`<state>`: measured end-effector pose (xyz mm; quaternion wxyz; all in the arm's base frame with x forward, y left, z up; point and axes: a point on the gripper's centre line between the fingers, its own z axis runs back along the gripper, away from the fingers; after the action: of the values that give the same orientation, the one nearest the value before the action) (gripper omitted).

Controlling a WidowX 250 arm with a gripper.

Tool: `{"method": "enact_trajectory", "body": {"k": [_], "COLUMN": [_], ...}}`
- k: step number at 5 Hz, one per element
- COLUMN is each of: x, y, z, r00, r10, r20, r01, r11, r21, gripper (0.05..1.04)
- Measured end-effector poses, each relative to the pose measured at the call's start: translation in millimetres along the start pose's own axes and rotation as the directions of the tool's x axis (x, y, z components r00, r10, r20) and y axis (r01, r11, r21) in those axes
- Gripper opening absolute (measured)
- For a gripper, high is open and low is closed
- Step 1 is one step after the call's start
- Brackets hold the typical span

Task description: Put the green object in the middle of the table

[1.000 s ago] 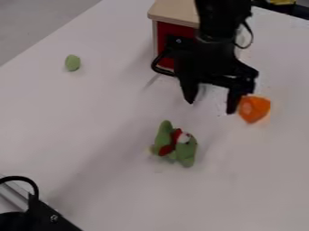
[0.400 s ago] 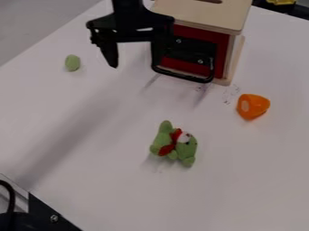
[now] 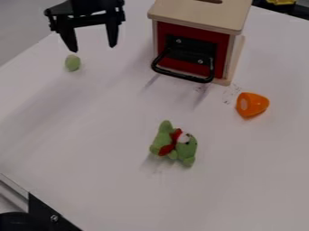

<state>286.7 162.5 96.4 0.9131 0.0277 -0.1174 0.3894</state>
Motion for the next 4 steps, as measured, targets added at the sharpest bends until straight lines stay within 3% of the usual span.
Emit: {"method": "enact_trajectory", "body": {"k": [1, 4], "x": [19.3, 40.1], "y": [21.0, 61.3], "z": [-24.4, -87.2], "r00": [1.0, 0.996], "r10": [0.013, 0.054], "r20": [-0.015, -0.075], "r01": [-0.013, -0.053], "r11": [1.0, 0.998], "r21": [0.018, 0.027], "gripper": [0.999, 0.999]}}
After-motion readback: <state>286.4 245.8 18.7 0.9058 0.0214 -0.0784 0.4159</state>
